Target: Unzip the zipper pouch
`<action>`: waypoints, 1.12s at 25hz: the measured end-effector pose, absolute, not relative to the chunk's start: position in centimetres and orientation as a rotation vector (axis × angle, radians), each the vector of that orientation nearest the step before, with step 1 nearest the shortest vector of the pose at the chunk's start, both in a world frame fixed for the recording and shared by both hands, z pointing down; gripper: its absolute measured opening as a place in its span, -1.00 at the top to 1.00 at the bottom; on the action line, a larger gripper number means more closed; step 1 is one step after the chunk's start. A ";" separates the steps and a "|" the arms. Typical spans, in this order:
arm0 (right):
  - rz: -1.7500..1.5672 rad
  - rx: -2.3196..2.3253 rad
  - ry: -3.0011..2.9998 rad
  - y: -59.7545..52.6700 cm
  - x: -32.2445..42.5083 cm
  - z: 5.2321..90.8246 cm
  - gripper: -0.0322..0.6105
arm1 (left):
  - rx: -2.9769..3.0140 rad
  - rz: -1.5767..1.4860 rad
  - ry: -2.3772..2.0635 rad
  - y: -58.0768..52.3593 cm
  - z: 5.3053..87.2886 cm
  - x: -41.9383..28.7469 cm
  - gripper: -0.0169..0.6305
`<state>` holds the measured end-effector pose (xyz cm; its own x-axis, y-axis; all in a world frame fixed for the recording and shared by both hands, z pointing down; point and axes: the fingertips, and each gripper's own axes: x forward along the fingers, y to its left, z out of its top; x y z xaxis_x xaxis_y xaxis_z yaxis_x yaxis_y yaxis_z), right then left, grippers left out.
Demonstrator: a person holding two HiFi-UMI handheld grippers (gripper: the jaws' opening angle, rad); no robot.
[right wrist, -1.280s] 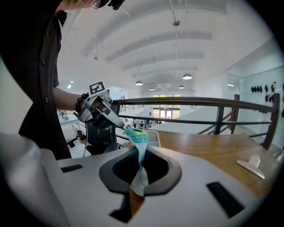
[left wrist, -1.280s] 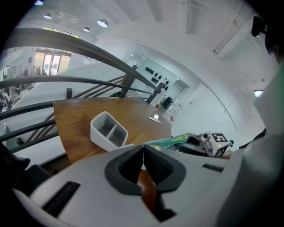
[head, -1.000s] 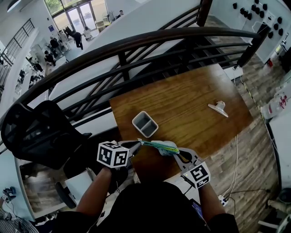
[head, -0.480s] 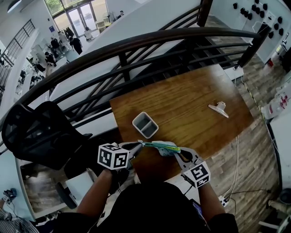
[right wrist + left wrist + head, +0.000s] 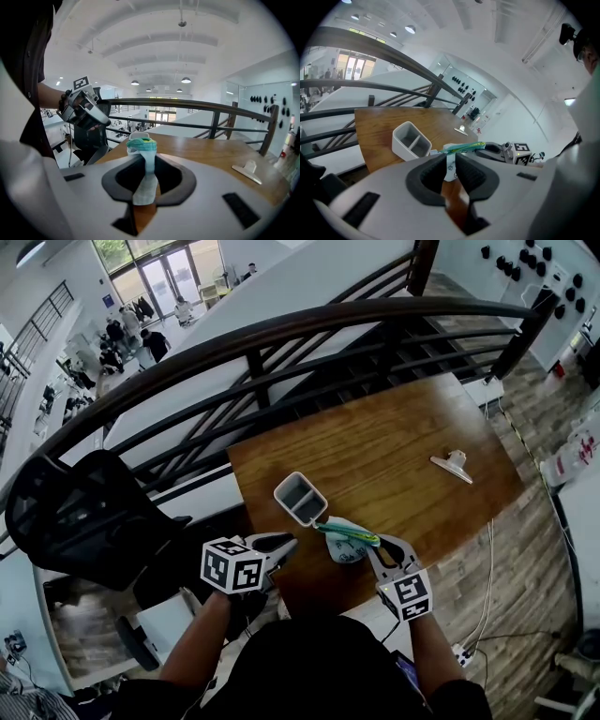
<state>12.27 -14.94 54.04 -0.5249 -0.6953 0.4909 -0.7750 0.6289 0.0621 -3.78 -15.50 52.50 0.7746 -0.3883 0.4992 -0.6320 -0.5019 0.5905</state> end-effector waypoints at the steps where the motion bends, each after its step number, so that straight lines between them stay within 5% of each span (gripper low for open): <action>1: 0.226 1.167 -2.369 -15.0 12.4 54.0 0.69 | 2.156 0.386 -0.754 -15.4 52.6 -3.8 0.75; 12: 0.225 1.302 -2.278 -15.5 15.2 53.7 0.15 | 2.134 0.362 -0.773 -15.2 52.8 -4.3 0.75; 28: 0.190 1.365 -2.358 -14.1 14.4 49.9 0.43 | 2.274 0.269 -0.834 -15.3 50.1 -4.6 0.81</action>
<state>14.40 -14.08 49.86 -0.4383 -0.7992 0.4114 -0.8548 0.5121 0.0840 -4.61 -15.27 50.08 0.7721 -0.4910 0.4035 -0.6343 -0.5554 0.5378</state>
